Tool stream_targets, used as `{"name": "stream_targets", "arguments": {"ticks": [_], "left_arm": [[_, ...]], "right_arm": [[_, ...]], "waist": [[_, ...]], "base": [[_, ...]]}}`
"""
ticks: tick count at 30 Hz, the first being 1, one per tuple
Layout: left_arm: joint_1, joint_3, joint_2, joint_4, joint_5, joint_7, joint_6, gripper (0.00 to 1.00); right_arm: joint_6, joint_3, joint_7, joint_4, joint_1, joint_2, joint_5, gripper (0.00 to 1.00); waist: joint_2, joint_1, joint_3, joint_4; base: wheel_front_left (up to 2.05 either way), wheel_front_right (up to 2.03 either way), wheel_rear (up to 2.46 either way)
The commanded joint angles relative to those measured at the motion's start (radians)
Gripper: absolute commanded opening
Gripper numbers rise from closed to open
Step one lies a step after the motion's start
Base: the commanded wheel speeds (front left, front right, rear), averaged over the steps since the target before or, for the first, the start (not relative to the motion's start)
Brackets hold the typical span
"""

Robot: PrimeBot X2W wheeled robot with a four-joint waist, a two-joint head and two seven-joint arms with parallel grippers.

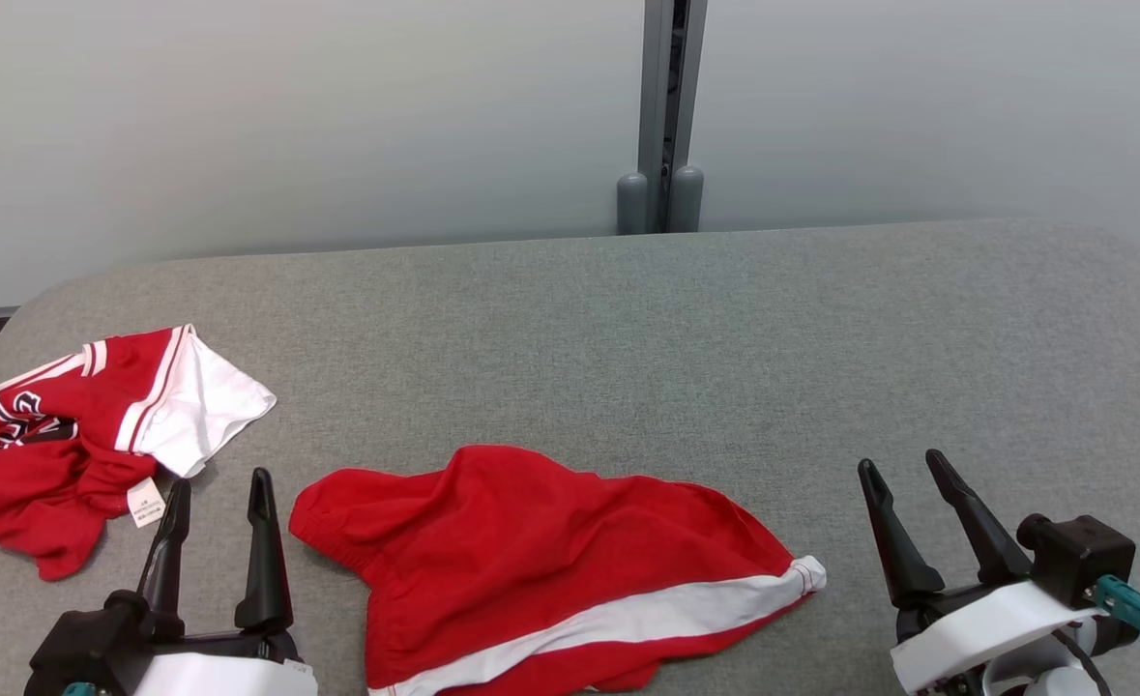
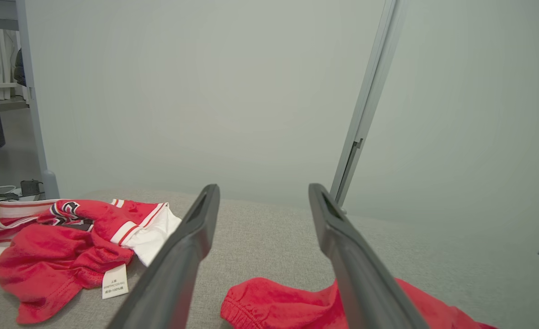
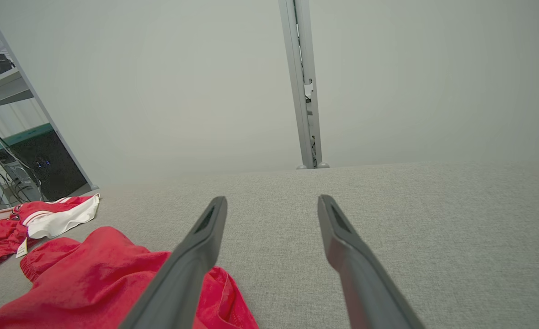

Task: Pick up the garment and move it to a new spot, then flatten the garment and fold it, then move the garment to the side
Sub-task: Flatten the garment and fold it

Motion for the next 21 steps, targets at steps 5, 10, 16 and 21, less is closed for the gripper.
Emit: {"name": "stream_targets", "arguments": {"ticks": [5,10,16,21], "left_arm": [[-0.004,0.01,-0.011,0.008,0.02,-0.002,-0.017,1.0],[-0.003,0.018,-0.018,0.013,0.029,-0.002,-0.027,1.0],[-0.001,0.025,-0.024,0.012,0.037,-0.002,-0.035,1.0],[-0.002,0.02,-0.032,0.012,0.028,-0.002,-0.048,1.0]], "right_arm": [[0.0,-0.002,0.003,0.005,-0.011,-0.012,0.004,1.0],[0.0,-0.004,0.006,0.001,-0.01,-0.01,0.0,1.0],[0.0,-0.007,0.008,0.001,-0.007,-0.007,0.0,1.0],[0.0,0.021,0.038,0.002,-0.012,-0.016,0.013,1.0]], "waist": [[-0.0001,0.0,0.001,0.003],[-0.0001,0.0,0.002,0.003],[-0.0001,0.0,0.002,0.001],[-0.0001,0.0,0.004,0.0]], "base": [[0.0,0.0,0.0],[0.0,0.0,0.0],[0.0,0.0,0.0],[0.0,0.0,0.0]]}}
